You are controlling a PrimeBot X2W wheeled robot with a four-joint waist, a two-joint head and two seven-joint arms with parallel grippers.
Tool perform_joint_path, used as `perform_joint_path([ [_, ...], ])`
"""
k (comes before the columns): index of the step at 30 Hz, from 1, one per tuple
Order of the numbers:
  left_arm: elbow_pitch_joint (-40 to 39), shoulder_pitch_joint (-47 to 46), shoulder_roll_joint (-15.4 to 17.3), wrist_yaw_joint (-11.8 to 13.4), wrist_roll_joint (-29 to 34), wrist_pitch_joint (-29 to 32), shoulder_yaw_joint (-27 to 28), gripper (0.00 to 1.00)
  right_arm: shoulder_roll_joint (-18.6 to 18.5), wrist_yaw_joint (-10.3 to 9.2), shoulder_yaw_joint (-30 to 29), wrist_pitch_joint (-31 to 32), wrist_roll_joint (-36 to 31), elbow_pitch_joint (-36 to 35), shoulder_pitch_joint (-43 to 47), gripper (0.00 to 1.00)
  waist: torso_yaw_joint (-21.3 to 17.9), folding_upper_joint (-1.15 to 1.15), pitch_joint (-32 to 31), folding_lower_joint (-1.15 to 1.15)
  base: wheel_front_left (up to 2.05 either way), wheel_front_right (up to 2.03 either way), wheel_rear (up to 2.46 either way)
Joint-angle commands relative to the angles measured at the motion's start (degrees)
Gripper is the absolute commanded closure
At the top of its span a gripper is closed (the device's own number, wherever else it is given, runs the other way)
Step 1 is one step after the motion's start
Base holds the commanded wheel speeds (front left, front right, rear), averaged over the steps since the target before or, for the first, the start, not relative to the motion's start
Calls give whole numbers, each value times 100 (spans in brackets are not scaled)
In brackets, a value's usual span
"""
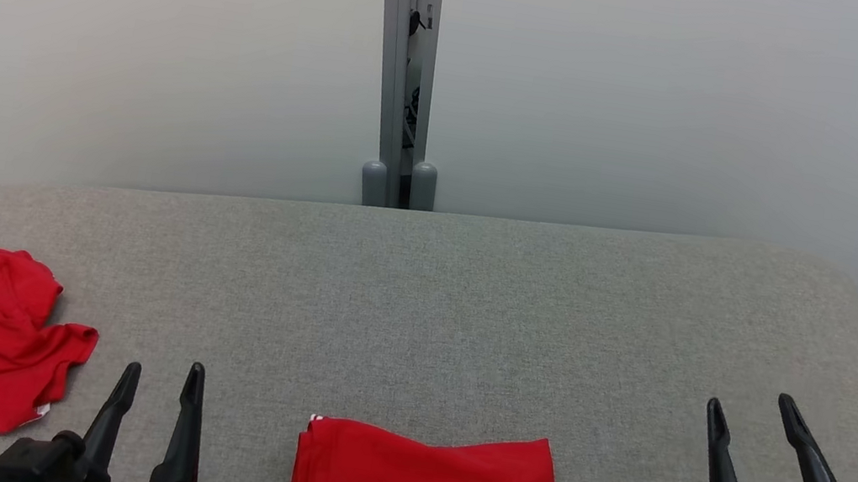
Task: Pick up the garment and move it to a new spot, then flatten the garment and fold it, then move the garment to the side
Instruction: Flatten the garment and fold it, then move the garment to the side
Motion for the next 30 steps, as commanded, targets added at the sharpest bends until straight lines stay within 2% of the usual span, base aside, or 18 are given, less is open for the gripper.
perform_joint_path([
  [1, 19, 71, 18, 52, -43, -18, 24, 0, 8, 0, -59, -8, -42, 18, 69, 0, -3, 0, -1, 0, 0, 0, 0],
  [4, 84, 92, 21, 80, -132, -18, 39, 0, 105, 1, -148, -8, 28, 177, 118, 0, -12, 0, -2, 0, 0, 0, 0],
  [10, 180, 92, 19, -65, 88, -18, -27, 0, 180, 1, -211, -9, 101, 339, 55, 0, 28, 0, 6, 0, 0, 0, 0],
  [13, 224, 137, 20, -163, 312, -18, -116, 0, 187, 1, -180, -9, 159, 384, -2, 0, 67, 0, 3, 0, 0, 0, 0],
  [17, 257, 146, 18, -212, 313, -19, -189, 0, 180, 1, 75, -9, 478, 640, -43, 0, 167, 0, 12, 0, 0, 0, 0],
  [20, 278, 118, 21, -254, 326, -19, -243, 0, 38, 1, 590, 59, 1133, 1280, -106, 0, 270, 0, 43, 0, 0, 0, 0],
  [22, 309, 103, 20, -263, 340, -19, -248, 0, -133, 1, 1031, 354, 1706, 1583, -267, 0, 341, 0, 85, 0, 0, 0, 0],
  [25, 349, 68, 20, -294, 373, -18, -220, 0, -372, 3, 1630, 928, 2748, 1816, -405, 0, 452, 0, 169, 0, 0, 0, 0],
  [30, 401, 33, 22, -353, 414, -18, -211, 0, -774, 2, 2247, 1797, 4243, 1989, -613, 0, 642, 0, 291, 0, 0, 0, 0],
])
